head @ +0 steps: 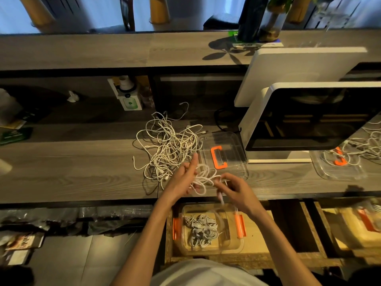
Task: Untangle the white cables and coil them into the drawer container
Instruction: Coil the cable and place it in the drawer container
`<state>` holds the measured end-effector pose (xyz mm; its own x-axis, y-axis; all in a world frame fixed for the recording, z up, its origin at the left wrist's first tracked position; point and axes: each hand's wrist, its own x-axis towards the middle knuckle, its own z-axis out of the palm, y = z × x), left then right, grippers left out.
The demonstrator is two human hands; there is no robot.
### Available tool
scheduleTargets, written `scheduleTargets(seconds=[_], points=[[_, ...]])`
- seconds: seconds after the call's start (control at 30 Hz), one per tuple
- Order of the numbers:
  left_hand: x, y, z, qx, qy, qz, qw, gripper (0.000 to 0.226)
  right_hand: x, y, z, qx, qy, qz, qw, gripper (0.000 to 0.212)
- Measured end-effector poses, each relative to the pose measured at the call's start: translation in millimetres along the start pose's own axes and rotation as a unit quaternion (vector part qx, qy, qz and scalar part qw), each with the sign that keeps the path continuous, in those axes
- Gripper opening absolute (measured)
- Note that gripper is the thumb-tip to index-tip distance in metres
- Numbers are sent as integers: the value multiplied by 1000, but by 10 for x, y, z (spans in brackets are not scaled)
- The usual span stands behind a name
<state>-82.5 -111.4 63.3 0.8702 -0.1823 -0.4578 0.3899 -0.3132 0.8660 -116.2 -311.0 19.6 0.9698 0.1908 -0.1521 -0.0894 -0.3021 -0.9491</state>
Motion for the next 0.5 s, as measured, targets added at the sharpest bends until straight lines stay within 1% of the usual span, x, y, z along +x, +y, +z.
scheduleTargets(seconds=[0.03,0.1,0.13,0.2,0.27,0.37,0.43,0.47,0.5], points=[[17,-25,-42,-9,9,1,1000,61,-21,26,-41,4,28,13,1000,13],[46,-88,-117,-4,27,-3,1000,66,-52,142,-175,-11,63,42,997,16],[59,-124,-156,5,37,-8,999,70,-56,220,-256,-35,72,57,995,16],[75,-167,-225,14,35,-22,999,72,-59,390,-406,-125,79,85,985,17],[74,-172,-270,13,-12,-26,1000,69,-67,496,-510,-201,82,115,969,18],[59,-170,-302,54,-91,-1,994,58,-63,552,-555,-211,82,160,961,17],[67,-183,-287,88,-120,43,988,42,-60,515,-533,-235,58,187,952,16],[75,-182,-267,91,-129,67,985,33,-64,474,-506,-265,48,178,946,31],[64,-154,-237,82,-131,83,984,25,-75,414,-466,-288,48,147,945,52]])
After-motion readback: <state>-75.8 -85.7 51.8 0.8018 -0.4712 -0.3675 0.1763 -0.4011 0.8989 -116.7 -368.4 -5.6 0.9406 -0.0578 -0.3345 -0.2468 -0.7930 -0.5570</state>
